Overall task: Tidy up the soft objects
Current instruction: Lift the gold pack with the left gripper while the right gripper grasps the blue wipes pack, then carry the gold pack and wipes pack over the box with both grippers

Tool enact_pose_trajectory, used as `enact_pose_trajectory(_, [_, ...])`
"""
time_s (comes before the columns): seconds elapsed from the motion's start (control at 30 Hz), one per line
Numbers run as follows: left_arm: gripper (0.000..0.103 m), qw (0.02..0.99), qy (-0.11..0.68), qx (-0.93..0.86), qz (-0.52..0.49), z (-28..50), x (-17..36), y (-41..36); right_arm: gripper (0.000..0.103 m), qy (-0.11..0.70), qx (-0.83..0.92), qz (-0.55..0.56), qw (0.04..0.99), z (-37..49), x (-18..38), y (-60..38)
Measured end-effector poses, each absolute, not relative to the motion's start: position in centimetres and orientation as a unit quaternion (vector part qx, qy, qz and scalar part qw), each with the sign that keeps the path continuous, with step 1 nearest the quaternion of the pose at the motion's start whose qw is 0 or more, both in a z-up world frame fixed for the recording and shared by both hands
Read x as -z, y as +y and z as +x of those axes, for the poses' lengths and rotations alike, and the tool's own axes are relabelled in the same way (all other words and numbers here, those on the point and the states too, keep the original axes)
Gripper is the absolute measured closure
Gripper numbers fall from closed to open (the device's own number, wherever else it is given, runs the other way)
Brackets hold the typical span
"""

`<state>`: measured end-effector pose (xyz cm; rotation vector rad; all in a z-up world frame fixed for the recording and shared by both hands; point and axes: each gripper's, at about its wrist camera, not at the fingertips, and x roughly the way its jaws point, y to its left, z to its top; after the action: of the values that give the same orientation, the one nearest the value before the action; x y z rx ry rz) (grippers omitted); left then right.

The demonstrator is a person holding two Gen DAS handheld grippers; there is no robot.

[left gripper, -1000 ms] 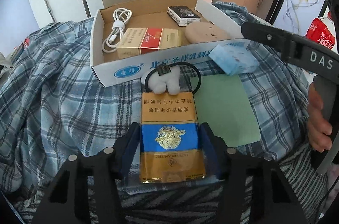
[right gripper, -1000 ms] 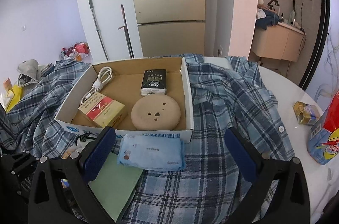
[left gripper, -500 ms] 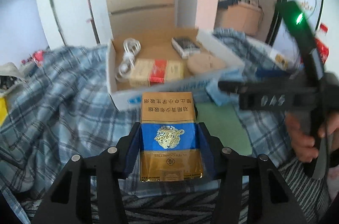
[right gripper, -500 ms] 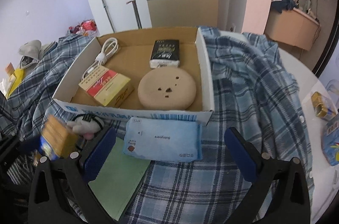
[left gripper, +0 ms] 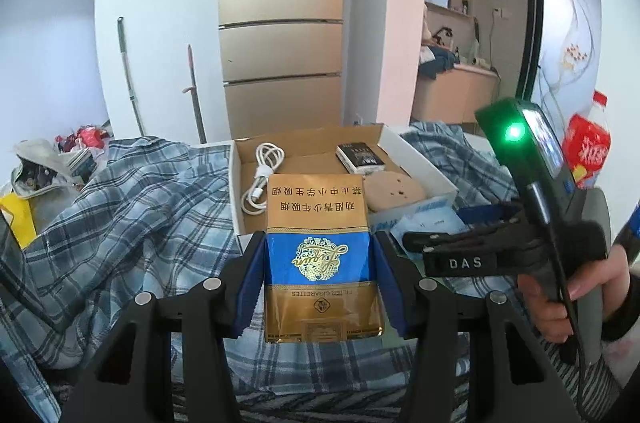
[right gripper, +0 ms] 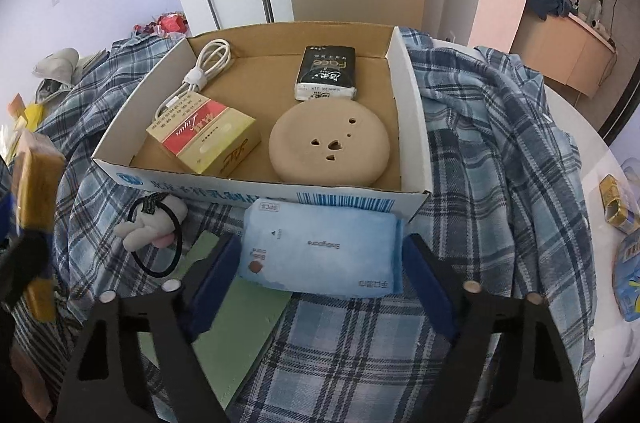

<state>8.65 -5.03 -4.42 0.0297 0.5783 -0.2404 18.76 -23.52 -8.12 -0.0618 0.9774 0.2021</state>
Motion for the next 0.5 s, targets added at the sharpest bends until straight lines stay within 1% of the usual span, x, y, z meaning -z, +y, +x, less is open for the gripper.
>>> enact_pose_trajectory(0.1, [0.049,0.954,0.278,0.112,0.009,8.5,4.3,-4.7,0.029,0.457,-0.1,-0.034,0.883,18.3,7.7,-23.4])
enact_pose_trajectory(0.17, [0.049,0.958,0.267,0.108,0.009,8.3,4.1,-4.6,0.03,0.444,-0.098,-0.037,0.89,17.9,7.2,-23.4])
enact_pose_trajectory(0.37, [0.049,0.971,0.222,0.086,-0.008,7.1,2.9,-3.7,0.031,0.376,-0.096,-0.038,0.921,15.9,5.0,-23.5])
enact_pose_trajectory(0.5, [0.049,0.976,0.204,0.08,-0.011,6.7,2.4,-3.3,0.03,0.334,-0.1,-0.045,0.936,14.6,3.8,-23.3])
